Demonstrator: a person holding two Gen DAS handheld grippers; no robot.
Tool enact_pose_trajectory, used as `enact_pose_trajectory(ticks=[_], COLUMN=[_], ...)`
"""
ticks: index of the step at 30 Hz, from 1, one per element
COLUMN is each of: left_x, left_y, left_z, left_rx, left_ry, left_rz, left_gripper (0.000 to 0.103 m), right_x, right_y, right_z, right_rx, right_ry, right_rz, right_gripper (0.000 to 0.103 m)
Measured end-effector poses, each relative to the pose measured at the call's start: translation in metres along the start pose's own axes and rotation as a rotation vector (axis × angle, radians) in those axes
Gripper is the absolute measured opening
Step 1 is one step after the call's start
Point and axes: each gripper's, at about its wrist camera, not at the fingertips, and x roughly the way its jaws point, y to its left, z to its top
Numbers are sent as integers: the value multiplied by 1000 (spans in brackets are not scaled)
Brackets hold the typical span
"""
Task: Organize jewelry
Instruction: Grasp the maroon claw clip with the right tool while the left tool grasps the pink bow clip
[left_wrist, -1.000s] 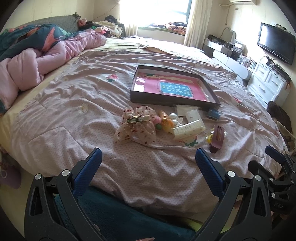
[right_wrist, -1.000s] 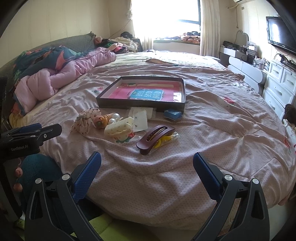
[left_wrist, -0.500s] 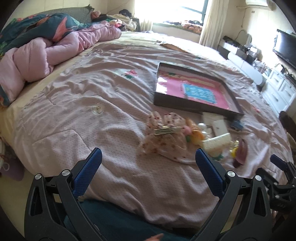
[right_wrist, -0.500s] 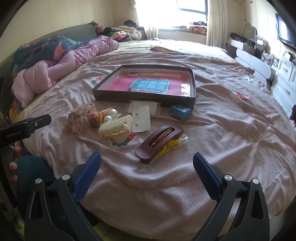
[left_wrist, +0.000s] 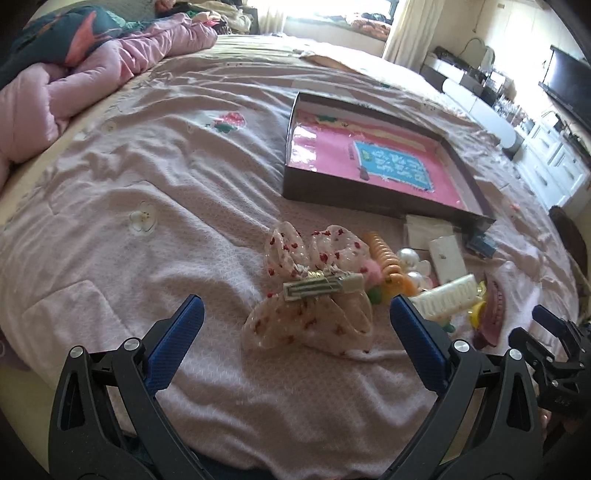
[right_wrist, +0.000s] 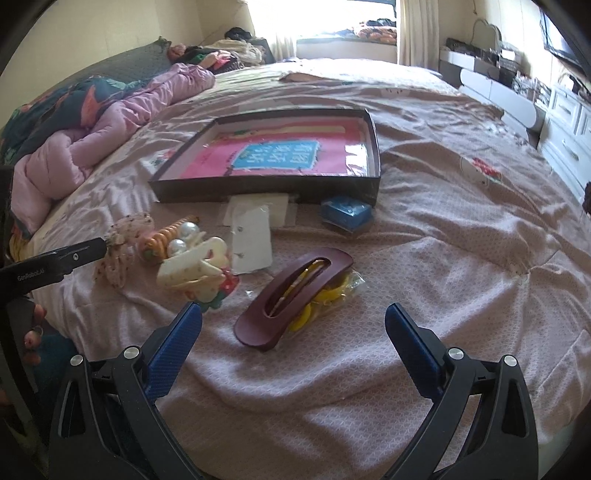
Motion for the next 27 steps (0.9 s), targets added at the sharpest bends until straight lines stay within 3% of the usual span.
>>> enact_pose_trajectory(ticks=[6, 8, 13, 15, 20, 27], left_x=[16, 20, 31, 31, 24, 9], left_y=[-2, -4, -4, -5, -3, 7], left_z=[7, 9, 11, 11, 15, 33], left_rx=[-5, 1, 9, 16, 30, 1], left_ry=[29, 34, 55, 53, 27, -14], left_rz=[-25, -27, -37, -44, -44, -68], left_gripper=[72, 66, 45, 40, 37, 37], right_x=[20, 26, 41, 45, 41, 31], right_y=[-4, -1, 5, 4, -14, -37], right_z=[2, 4, 8, 8, 8, 5], right_rx=[30, 28, 26, 22, 54, 84], right_ry=[29, 37, 66, 62, 49, 36], right_rz=[0, 1, -16, -41, -21, 8], right_gripper=[93, 80, 71, 62, 35, 28])
